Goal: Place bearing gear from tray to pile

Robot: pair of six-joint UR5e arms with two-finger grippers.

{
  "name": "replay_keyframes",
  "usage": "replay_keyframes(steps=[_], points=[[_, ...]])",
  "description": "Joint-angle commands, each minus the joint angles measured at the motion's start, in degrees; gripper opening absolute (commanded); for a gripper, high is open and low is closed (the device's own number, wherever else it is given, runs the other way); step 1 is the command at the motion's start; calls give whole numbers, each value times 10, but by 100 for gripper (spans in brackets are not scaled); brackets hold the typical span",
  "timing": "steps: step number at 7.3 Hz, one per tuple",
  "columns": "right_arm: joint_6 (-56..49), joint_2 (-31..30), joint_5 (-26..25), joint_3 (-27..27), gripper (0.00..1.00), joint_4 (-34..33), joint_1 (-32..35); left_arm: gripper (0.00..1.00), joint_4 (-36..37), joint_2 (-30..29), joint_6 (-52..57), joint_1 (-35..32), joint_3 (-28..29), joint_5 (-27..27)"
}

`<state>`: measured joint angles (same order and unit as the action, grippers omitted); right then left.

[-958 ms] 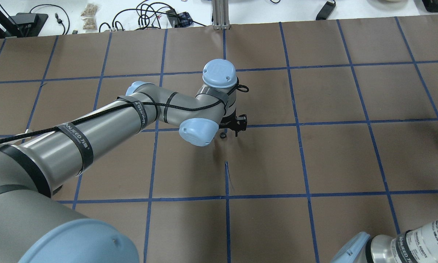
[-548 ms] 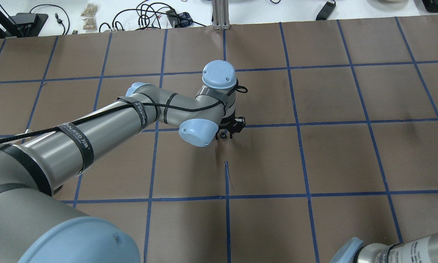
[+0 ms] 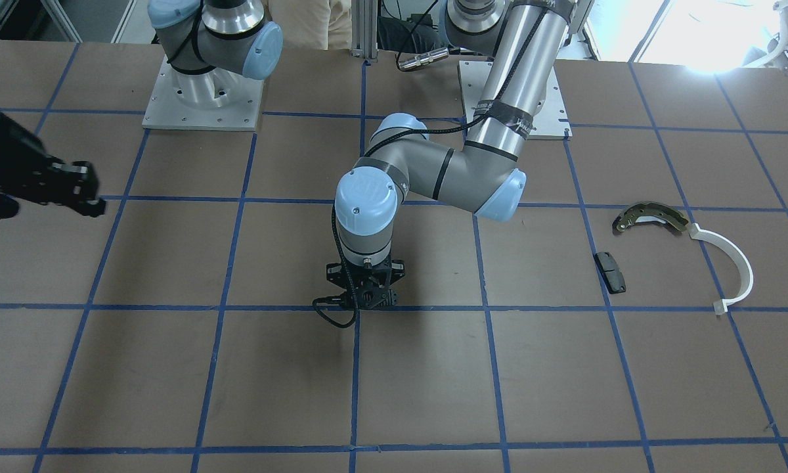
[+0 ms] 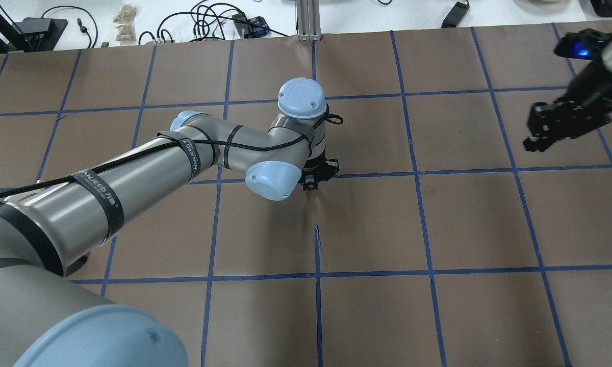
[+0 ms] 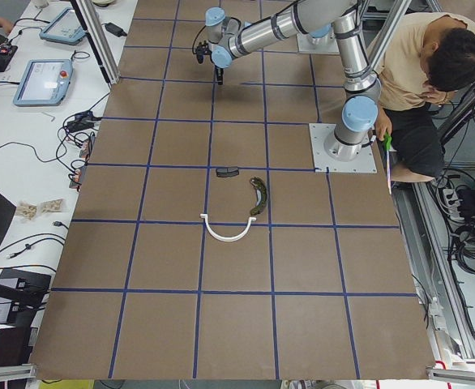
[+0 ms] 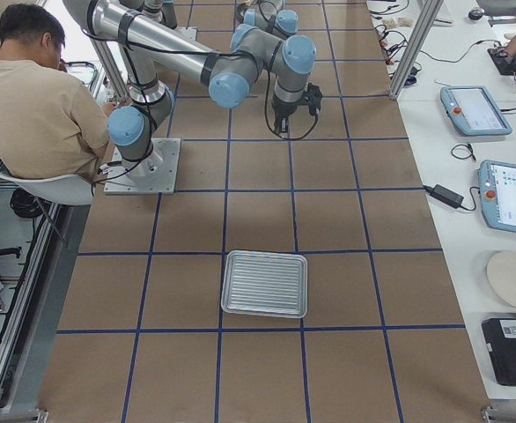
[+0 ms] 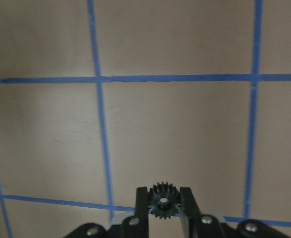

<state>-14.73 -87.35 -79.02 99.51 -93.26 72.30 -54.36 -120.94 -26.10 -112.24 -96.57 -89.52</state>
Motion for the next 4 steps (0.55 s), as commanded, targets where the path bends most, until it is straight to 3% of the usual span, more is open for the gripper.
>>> replay_keyframes(steps=[1,2,4], points=[[255,27,49,38,5,-107,151,0,-9,19,2,14,0,0],[345,52,71,71,5,-218,204,0,-55,48,37,45,-1,-3],[397,76,98,103,5,-302,237,0,-143,115,188,127,-2,-18]])
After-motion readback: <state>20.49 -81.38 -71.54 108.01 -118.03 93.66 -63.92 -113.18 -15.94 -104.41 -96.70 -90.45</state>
